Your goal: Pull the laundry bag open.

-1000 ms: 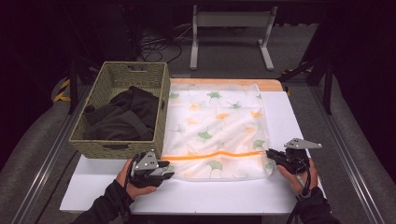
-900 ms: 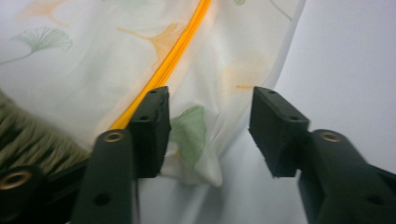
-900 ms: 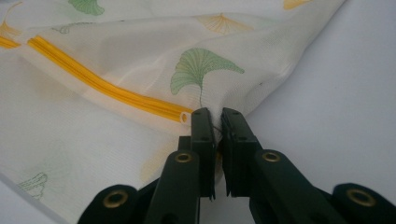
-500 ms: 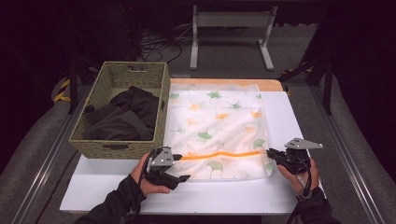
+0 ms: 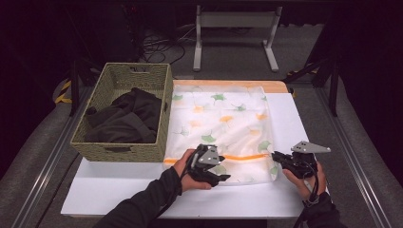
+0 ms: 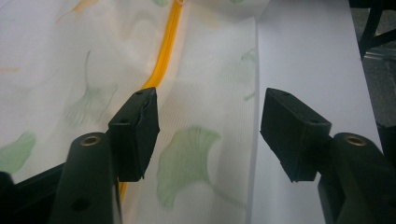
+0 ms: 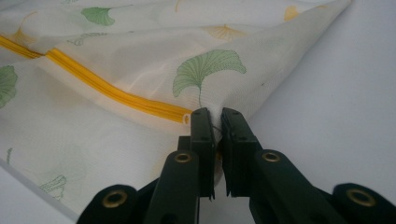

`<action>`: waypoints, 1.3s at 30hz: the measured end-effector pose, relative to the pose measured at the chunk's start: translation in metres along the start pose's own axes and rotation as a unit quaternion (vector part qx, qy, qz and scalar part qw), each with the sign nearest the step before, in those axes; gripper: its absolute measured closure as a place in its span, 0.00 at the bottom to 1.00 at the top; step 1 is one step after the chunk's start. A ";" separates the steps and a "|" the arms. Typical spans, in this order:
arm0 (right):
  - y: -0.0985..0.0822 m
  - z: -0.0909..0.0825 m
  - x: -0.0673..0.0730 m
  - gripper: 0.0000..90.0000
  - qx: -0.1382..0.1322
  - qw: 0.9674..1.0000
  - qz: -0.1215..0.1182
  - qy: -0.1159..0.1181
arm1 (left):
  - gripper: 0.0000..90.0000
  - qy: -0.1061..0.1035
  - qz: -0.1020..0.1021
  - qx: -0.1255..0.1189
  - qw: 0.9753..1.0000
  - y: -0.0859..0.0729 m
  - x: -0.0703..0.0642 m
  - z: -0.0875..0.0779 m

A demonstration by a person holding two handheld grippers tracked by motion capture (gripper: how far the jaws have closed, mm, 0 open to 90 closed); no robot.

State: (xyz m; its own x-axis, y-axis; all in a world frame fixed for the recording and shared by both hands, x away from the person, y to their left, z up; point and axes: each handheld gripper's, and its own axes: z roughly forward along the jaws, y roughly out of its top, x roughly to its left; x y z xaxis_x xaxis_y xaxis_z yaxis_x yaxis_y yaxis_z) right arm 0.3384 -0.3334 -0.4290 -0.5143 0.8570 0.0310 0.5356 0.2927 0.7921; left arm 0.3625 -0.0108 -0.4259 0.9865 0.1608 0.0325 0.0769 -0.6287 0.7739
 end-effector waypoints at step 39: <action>0.003 -0.006 0.006 0.94 -0.025 0.998 0.000 0.065 | 0.83 -0.027 -0.027 0.014 0.999 0.067 0.016 0.098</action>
State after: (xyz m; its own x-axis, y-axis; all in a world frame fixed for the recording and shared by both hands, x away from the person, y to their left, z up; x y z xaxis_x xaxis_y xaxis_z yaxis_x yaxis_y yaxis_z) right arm 0.3324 -0.3297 -0.4230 -0.5990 0.7934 0.1081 0.5033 0.2680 0.8215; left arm 0.3974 -0.1252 -0.4359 0.9871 0.1538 -0.0445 0.1340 -0.6410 0.7557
